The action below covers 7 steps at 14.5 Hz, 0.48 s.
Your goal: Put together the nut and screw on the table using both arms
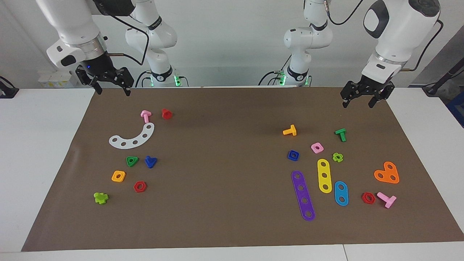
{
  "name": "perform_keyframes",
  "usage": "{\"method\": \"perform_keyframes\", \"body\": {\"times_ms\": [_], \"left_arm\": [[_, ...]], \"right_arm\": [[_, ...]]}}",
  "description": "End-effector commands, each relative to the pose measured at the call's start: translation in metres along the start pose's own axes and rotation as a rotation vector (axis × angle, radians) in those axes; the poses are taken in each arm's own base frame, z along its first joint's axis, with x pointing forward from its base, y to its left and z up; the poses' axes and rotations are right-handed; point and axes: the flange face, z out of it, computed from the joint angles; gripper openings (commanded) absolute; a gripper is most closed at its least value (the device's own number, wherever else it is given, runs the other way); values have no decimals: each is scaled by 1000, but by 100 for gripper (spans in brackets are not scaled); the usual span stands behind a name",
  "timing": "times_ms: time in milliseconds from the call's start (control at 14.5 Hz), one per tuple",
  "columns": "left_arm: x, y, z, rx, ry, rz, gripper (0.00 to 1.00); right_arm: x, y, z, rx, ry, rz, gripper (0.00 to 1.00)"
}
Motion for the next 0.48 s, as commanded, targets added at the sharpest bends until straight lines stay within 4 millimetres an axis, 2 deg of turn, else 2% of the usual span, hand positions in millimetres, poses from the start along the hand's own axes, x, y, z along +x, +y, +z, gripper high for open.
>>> {"method": "perform_keyframes", "body": {"times_ms": [0, 208, 415], "left_arm": [[-4, -2, 0, 18, 1, -8, 100], [-4, -2, 0, 18, 1, -9, 100], [-4, -2, 0, 18, 1, -8, 100]], "right_arm": [[-6, -2, 0, 11, -6, 13, 100], [-5, -2, 1, 11, -7, 13, 100], [-8, -3, 22, 16, 40, 0, 100]]}}
